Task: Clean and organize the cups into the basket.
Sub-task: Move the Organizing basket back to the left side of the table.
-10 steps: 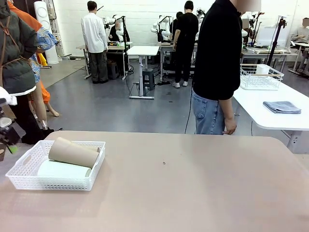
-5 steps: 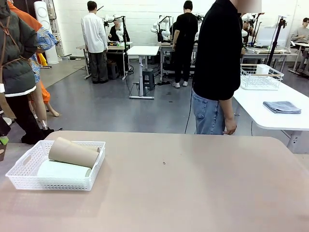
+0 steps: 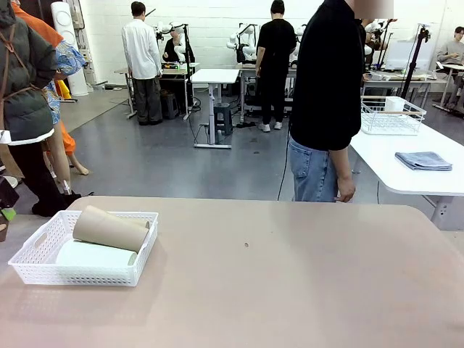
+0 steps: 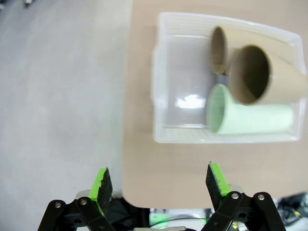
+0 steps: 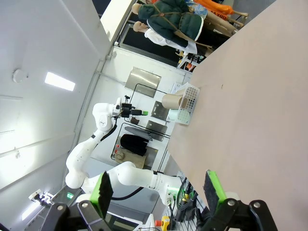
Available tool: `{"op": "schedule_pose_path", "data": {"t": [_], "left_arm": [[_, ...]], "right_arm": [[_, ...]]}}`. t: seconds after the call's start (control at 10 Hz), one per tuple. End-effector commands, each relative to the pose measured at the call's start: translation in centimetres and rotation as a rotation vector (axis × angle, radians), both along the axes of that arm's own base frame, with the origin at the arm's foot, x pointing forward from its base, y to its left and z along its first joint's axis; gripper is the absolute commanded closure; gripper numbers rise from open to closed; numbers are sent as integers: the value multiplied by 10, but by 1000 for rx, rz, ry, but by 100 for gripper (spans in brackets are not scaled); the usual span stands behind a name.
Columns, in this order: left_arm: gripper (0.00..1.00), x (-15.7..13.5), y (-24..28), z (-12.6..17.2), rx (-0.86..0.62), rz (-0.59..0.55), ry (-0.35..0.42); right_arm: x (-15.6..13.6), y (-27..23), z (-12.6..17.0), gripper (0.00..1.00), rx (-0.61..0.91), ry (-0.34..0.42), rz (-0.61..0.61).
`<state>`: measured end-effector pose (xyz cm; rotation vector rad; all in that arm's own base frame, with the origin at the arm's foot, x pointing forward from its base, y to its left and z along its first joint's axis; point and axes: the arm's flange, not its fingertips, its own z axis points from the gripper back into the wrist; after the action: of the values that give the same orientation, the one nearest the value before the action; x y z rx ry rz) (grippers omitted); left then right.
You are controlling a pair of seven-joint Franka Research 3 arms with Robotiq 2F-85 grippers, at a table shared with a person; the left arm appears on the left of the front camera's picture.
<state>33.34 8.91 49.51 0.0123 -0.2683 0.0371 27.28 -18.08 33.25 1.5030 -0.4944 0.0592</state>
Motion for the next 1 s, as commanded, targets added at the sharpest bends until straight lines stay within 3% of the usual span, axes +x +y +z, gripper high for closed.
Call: {"op": "schedule_pose_path", "data": {"t": [0.0,0.1,0.5,0.9], "left_arm": [[0,-6,38,30,-408,-181,70],[0,-7,59,36,-537,-231,99],[0,-9,138,42,-816,-259,115],[0,8,221,20,-1086,-194,114]], "right_arm": [[-2,0,0,0,-9,10,2],[-2,0,0,0,-9,10,2],[-2,0,0,0,-9,10,2],[-2,0,0,0,-9,10,2]]}}
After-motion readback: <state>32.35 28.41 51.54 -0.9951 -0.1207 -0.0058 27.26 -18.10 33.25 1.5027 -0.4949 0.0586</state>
